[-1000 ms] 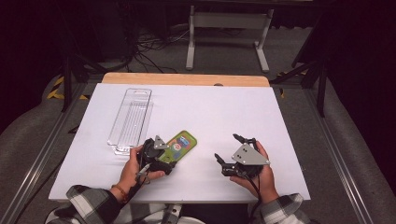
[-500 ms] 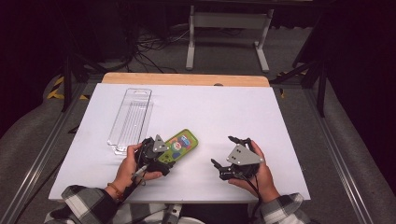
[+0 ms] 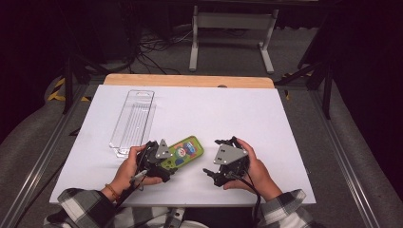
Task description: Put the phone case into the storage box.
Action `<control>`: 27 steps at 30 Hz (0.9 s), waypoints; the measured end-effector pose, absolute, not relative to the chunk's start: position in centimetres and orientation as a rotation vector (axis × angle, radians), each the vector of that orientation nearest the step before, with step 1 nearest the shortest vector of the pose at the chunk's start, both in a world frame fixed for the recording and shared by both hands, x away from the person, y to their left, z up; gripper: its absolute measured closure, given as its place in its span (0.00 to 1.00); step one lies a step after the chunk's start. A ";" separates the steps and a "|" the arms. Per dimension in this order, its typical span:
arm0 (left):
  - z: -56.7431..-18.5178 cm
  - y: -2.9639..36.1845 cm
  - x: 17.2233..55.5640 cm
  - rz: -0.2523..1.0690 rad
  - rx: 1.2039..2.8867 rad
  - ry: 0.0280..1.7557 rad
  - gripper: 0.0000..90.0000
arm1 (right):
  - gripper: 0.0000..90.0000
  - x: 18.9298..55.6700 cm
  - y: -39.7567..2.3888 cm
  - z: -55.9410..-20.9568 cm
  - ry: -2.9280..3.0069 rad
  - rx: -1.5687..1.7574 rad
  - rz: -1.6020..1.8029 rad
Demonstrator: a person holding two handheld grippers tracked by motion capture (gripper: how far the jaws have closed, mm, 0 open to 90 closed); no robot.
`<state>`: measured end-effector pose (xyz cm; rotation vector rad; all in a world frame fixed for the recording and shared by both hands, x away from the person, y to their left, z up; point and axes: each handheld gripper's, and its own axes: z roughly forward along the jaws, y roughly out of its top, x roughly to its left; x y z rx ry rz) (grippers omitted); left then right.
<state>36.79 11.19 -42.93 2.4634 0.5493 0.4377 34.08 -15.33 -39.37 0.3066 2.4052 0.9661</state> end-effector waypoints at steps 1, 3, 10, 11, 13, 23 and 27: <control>-42.9 11.2 36.7 0.432 2.464 0.546 0.18 | 0.08 34.1 -15.1 -39.4 2.413 0.294 0.956; -42.8 11.2 36.6 0.442 2.474 0.526 0.18 | 0.08 34.2 -14.7 -39.4 2.434 0.278 0.941; -41.9 11.5 36.1 0.441 2.477 0.438 0.18 | 0.08 34.5 -13.6 -39.3 2.461 0.217 0.922; -41.8 11.5 36.0 0.449 2.483 0.419 0.18 | 0.08 34.5 -13.6 -39.3 2.461 0.217 0.922; -41.5 11.6 35.8 0.449 2.484 0.405 0.18 | 0.08 34.5 -13.4 -39.3 2.466 0.206 0.905; -40.8 11.7 35.3 0.435 2.507 0.312 0.18 | 0.09 34.5 -11.8 -39.3 2.505 0.120 0.848; -40.7 11.6 35.1 0.421 2.520 0.278 0.18 | 0.09 34.4 -11.4 -39.3 2.512 0.104 0.838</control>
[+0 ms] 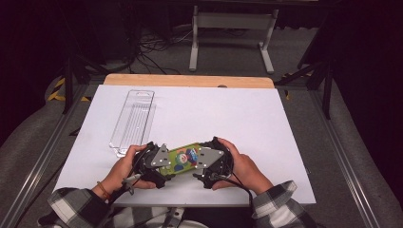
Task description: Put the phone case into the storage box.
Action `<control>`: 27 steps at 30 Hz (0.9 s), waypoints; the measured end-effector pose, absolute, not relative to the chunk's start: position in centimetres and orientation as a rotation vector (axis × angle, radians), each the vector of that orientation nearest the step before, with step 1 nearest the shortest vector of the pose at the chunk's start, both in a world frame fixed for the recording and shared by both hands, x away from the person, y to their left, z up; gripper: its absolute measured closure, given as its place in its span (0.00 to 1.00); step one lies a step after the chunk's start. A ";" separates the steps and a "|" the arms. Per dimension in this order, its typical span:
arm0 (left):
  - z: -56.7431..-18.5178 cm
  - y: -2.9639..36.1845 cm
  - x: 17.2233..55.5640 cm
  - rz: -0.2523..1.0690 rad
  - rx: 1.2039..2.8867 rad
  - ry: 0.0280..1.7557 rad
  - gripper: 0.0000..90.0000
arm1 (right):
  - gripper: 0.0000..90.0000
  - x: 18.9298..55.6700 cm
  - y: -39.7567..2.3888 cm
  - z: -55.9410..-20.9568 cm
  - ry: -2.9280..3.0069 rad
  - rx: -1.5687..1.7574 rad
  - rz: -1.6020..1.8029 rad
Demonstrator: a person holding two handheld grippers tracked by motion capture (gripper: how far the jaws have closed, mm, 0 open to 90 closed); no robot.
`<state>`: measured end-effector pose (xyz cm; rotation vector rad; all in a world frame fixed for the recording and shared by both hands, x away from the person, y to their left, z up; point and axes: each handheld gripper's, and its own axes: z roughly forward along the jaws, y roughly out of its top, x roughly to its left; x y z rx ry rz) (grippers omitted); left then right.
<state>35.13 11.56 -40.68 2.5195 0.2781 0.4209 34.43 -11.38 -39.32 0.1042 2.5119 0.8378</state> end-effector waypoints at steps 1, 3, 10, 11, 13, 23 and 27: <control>-40.6 11.5 35.1 0.420 2.524 0.265 0.18 | 0.09 34.4 -11.1 -39.4 2.519 0.094 0.842; -40.5 11.5 34.9 0.423 2.524 0.236 0.18 | 0.09 34.3 -10.6 -39.4 2.537 0.062 0.818; -40.0 10.9 34.2 0.424 2.540 0.142 0.18 | 0.09 34.3 -9.5 -39.6 2.560 0.012 0.790; -40.0 10.9 34.2 0.424 2.540 0.142 0.18 | 0.09 34.3 -9.5 -39.6 2.560 0.012 0.790; -39.8 10.9 34.1 0.419 2.551 0.127 0.18 | 0.08 34.3 -9.3 -39.7 2.567 -0.005 0.786; -39.1 10.5 33.8 0.424 2.553 0.061 0.18 | 0.09 34.6 -8.5 -39.9 2.612 -0.054 0.780; -38.9 10.3 33.8 0.416 2.555 0.043 0.18 | 0.09 34.6 -8.3 -40.0 2.626 -0.075 0.776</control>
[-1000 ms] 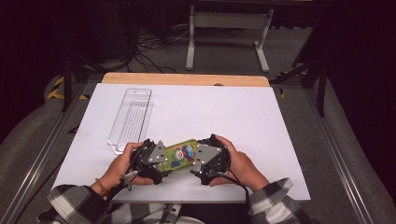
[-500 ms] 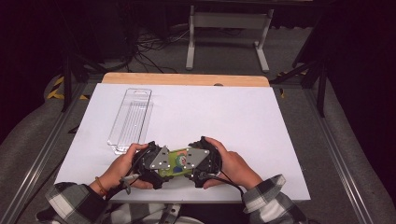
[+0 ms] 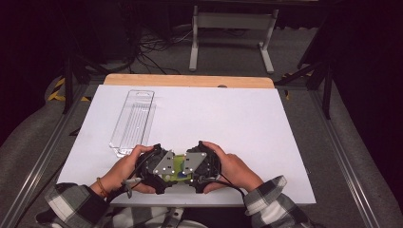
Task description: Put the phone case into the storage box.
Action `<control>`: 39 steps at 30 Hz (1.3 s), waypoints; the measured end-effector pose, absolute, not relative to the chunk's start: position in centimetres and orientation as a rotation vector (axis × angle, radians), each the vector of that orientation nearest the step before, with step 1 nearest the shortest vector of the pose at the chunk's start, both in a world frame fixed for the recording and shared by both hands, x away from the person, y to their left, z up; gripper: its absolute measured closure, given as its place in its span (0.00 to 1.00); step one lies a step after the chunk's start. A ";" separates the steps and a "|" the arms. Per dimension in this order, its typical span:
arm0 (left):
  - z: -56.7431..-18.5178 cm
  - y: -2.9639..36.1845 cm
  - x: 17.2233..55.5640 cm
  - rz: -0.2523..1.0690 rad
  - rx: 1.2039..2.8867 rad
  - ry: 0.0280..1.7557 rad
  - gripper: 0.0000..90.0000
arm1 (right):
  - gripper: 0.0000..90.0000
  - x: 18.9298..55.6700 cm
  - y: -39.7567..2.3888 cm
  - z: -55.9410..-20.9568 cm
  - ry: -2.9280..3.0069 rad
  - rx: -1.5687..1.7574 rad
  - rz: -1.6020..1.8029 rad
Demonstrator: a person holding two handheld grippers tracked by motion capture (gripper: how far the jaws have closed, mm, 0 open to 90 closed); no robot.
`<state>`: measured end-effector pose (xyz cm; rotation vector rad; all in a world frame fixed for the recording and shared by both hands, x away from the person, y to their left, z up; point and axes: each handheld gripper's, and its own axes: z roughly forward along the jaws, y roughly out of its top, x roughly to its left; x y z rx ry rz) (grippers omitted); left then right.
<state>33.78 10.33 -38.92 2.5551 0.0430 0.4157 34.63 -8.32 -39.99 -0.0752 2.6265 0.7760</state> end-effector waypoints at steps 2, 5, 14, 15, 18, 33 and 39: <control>-38.8 10.1 33.7 0.430 2.562 0.026 0.18 | 0.11 34.6 -8.1 -40.1 2.638 -0.079 0.773; -38.6 9.8 33.6 0.444 2.587 -0.011 0.18 | 0.13 34.8 -7.9 -40.3 2.652 -0.111 0.746; -38.2 9.8 34.0 0.465 2.585 -0.067 0.18 | 0.15 35.0 -8.0 -40.3 2.643 -0.129 0.735; -38.3 9.8 33.8 0.447 2.566 -0.033 0.18 | 0.15 34.9 -8.0 -40.3 2.640 -0.127 0.740; -38.3 9.9 33.7 0.450 2.527 -0.017 0.18 | 0.16 34.9 -8.1 -40.3 2.619 -0.116 0.751; -36.0 12.3 34.1 0.475 2.291 0.043 0.11 | 0.17 35.0 -10.1 -39.6 2.492 -0.008 0.893; -35.6 15.6 33.8 0.508 2.100 0.150 0.07 | 0.17 36.2 -12.7 -38.7 2.395 0.173 1.042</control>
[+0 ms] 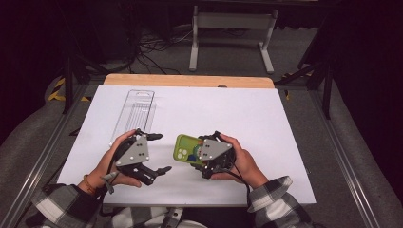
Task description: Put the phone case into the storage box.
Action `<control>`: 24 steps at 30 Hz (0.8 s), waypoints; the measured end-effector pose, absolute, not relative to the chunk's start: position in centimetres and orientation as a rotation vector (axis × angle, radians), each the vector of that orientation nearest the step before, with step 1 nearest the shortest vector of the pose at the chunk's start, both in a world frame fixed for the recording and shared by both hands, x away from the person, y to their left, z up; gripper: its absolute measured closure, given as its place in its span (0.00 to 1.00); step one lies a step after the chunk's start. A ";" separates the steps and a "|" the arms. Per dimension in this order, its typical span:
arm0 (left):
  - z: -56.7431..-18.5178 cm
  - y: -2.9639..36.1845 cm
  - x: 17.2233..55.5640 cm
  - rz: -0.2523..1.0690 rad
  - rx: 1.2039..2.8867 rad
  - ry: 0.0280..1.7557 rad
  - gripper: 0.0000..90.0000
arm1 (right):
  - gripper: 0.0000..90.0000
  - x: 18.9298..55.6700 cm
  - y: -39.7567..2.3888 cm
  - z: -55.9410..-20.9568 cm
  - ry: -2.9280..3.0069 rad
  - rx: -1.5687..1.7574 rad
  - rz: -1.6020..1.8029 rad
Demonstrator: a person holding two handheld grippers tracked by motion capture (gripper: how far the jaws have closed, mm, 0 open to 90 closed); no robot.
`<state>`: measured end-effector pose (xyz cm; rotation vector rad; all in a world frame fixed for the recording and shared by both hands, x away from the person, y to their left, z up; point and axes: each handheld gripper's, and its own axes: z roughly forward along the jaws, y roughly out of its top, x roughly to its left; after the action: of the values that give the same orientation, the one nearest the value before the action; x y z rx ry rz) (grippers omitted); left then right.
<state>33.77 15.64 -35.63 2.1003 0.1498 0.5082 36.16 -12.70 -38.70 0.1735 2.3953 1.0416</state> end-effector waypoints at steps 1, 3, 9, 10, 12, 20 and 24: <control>-35.9 16.4 33.9 0.519 2.066 0.189 0.07 | 0.17 36.3 -13.1 -38.5 2.368 0.211 1.080; -36.6 17.9 34.1 0.551 2.037 0.251 0.07 | 0.17 36.5 -13.7 -38.2 2.335 0.252 1.135; -38.0 20.6 33.9 0.615 1.970 0.359 0.07 | 0.17 36.8 -14.6 -37.9 2.265 0.325 1.245; -38.3 21.1 33.8 0.618 1.958 0.372 0.07 | 0.17 36.8 -14.7 -37.9 2.247 0.338 1.258; -38.6 21.7 33.7 0.605 1.946 0.395 0.07 | 0.17 36.9 -15.0 -37.8 2.225 0.358 1.303; -41.0 23.6 33.3 0.544 1.913 0.493 0.07 | 0.17 37.1 -16.1 -37.5 2.158 0.423 1.417; -42.2 24.0 32.9 0.521 1.874 0.524 0.07 | 0.17 37.3 -16.6 -37.5 2.126 0.475 1.504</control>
<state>32.88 24.04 -42.16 1.8743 0.5236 0.5209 37.26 -16.64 -37.46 0.4746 2.1260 1.5043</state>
